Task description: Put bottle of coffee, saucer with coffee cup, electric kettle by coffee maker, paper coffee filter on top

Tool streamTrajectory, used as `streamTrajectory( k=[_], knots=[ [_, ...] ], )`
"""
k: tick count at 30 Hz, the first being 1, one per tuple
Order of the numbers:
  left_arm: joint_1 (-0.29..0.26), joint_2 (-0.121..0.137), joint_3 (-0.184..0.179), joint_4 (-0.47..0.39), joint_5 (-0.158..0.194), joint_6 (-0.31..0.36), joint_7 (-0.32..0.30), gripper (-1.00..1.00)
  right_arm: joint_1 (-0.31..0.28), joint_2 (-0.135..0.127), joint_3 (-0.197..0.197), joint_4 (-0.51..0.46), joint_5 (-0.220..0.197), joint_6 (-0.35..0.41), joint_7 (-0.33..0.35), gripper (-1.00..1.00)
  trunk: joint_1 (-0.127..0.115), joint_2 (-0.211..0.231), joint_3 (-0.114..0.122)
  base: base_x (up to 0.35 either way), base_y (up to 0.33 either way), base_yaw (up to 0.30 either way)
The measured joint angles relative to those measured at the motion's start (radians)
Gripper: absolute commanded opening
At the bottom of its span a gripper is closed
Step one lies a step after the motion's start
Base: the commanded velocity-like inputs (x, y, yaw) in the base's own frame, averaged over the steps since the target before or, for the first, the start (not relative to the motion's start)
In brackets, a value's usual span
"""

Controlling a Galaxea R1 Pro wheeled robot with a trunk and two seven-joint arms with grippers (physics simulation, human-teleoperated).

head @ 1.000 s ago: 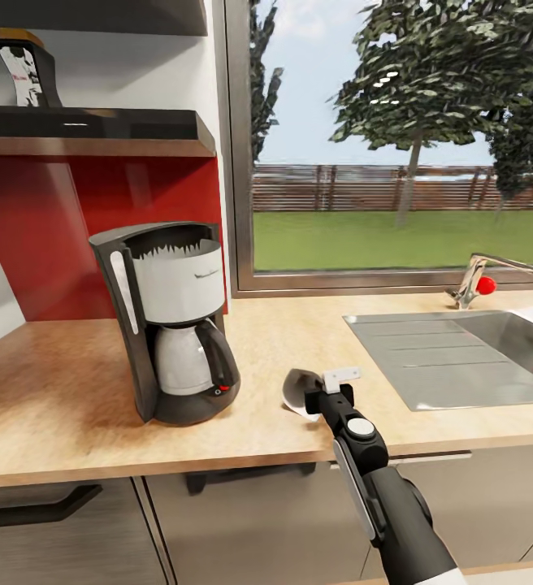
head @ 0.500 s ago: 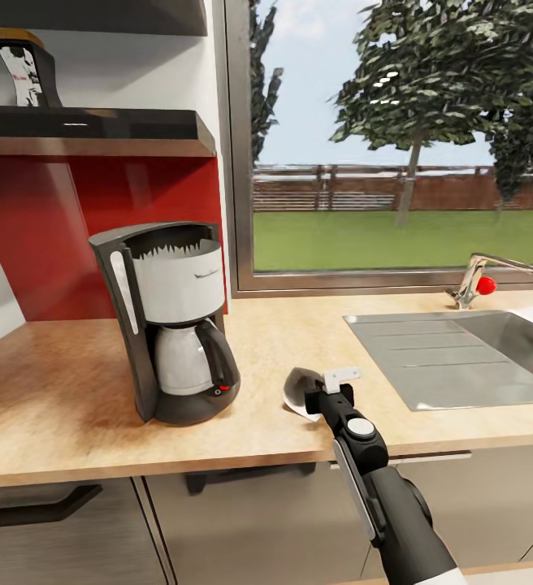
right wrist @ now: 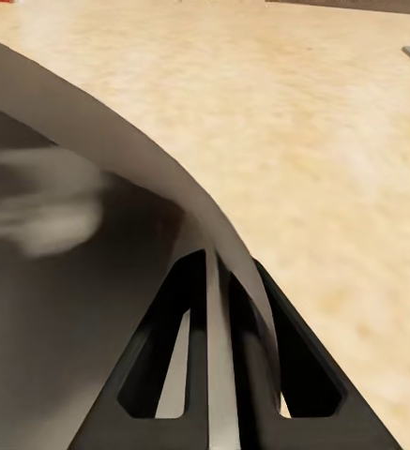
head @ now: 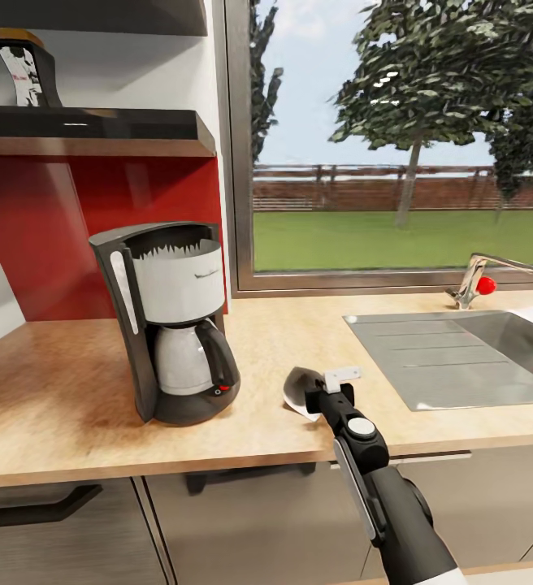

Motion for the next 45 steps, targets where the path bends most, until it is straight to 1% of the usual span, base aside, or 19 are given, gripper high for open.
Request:
streamTrajectory(
  k=[3, 6, 9, 10, 12, 17, 18, 19, 20, 23, 27, 30, 35, 45],
  knots=[
    [0.0, 0.0, 0.0, 0.0, 0.0, 0.0, 0.0, 1.0, 0.0, 0.001, 0.0, -0.009, -0.001, 0.001, -0.001, -1.0, 0.0, 0.0, 0.0, 0.0, 0.0, 0.0],
    [0.0, 0.0, 0.0, 0.0, 0.0, 0.0, -0.001, 1.0, -0.002, 0.002, 0.0, -0.044, -0.001, 0.007, -0.002, -1.0, 0.0, 0.0, 0.0, 0.0, 0.0, 0.0],
    [-0.001, 0.0, 0.0, 0.0, 0.0, 0.0, -0.001, 1.0, -0.02, 0.003, 0.001, -0.073, -0.001, 0.039, -0.004, -1.0, 0.0, 0.0, 0.0, 0.0, 0.0, 0.0],
    [0.0, 0.0, 0.0, 0.0, 0.0, 0.0, -0.002, 1.0, -0.059, 0.004, 0.001, -0.083, 0.0, 0.082, -0.004, -1.0, 0.0, 0.0, 0.0, 0.0, 0.0, 0.0],
    [-0.001, 0.0, 0.0, 0.0, 0.0, 0.0, -0.003, 1.0, -0.107, 0.004, 0.0, -0.087, -0.001, 0.127, -0.006, -1.0, 0.0, 0.0, 0.0, 0.0, 0.0, 0.0],
    [0.0, 0.002, 0.0, 0.0, -0.001, 0.0, -0.004, 1.0, -0.201, 0.004, 0.0, -0.089, -0.001, 0.198, -0.007, -1.0, 0.0, 0.0, 0.0, 0.0, 0.0, 0.0],
    [0.0, 0.003, -0.001, 0.0, -0.002, 0.0, -0.004, 1.0, -0.225, 0.004, -0.001, -0.089, -0.001, 0.225, -0.008, -1.0, 0.0, 0.0, 0.0, 0.0, 0.0, 0.0],
    [-0.001, 0.002, -0.008, 0.0, -0.004, -0.001, -0.005, 1.0, -0.29, 0.004, -0.005, -0.09, 0.0, 0.324, -0.009, -1.0, 0.0, 0.0, 0.0, 0.0, 0.0, 0.0],
    [-0.001, 0.001, -0.009, 0.0, -0.005, -0.001, -0.005, 1.0, -0.313, 0.004, -0.012, -0.091, -0.001, 0.352, -0.009, -1.0, 0.0, 0.0, 0.0, 0.0, 0.0, 0.0],
    [-0.001, 0.001, -0.01, 0.0, -0.006, -0.001, -0.006, 1.0, -0.337, 0.004, -0.033, -0.093, -0.003, 0.386, -0.009, -1.0, 0.0, 0.0, 0.0, 0.0, 0.0, 0.0],
    [-0.001, 0.003, -0.01, 0.0, -0.006, 0.0, -0.006, 1.0, -0.353, 0.004, -0.044, -0.096, -0.005, 0.399, -0.008, -1.0, 0.0, 0.0, 0.0, 0.0, 0.0, 0.0],
    [-0.001, 0.003, -0.01, 0.0, -0.006, 0.0, -0.006, 1.0, -0.375, 0.004, -0.046, -0.097, -0.006, 0.403, -0.008, -1.0, 0.0, 0.0, 0.0, 0.0, 0.0, 0.0],
    [-0.001, 0.002, -0.01, -0.001, -0.006, -0.001, -0.006, 1.0, -0.389, 0.004, -0.047, -0.104, -0.007, 0.404, -0.008, -1.0, 0.0, 0.0, 0.0, 0.0, 0.0, 0.0],
    [-0.001, 0.002, -0.009, -0.001, -0.006, 0.0, -0.006, 1.0, -0.392, 0.004, -0.053, -0.106, -0.006, 0.404, -0.008, -1.0, -0.038, 0.07, 0.031, 0.0, 0.0, 0.0]
  ],
)
